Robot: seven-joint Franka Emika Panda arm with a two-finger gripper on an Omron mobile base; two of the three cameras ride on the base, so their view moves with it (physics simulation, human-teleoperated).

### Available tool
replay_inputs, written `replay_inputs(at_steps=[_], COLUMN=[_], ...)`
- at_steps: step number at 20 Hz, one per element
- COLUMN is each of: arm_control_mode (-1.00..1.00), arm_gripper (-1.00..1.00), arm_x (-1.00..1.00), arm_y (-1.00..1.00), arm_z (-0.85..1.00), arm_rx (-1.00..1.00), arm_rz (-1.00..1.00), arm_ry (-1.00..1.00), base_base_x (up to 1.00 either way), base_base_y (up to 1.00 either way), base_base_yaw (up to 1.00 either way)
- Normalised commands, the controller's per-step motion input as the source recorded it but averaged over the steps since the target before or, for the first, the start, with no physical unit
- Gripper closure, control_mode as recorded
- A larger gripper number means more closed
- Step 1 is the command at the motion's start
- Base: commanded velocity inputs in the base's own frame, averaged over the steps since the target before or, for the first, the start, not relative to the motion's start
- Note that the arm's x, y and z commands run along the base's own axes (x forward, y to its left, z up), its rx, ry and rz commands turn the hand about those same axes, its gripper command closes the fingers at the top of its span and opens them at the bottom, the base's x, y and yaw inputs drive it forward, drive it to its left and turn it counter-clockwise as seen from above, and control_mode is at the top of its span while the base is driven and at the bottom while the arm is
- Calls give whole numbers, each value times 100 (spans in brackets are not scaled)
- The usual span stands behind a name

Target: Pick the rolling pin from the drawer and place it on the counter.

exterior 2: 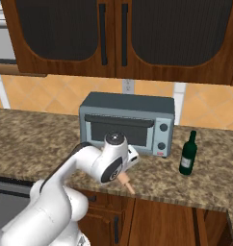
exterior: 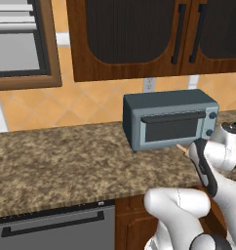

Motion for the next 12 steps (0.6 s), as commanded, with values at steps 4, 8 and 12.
replay_inputs(at_steps=[4,8,12], arm_control_mode=[-100,-100,-100], arm_gripper=[100,100,100], arm_x=[52,45,17], arm_y=[-8,0,5], arm_z=[-25,-15,-6], arm_rx=[0,-2,-6], arm_rz=[0,1,1], arm_ry=[1,0,6], base_base_x=[0,0,0], base_base_y=[0,0,0], base_base_yaw=[0,0,0])
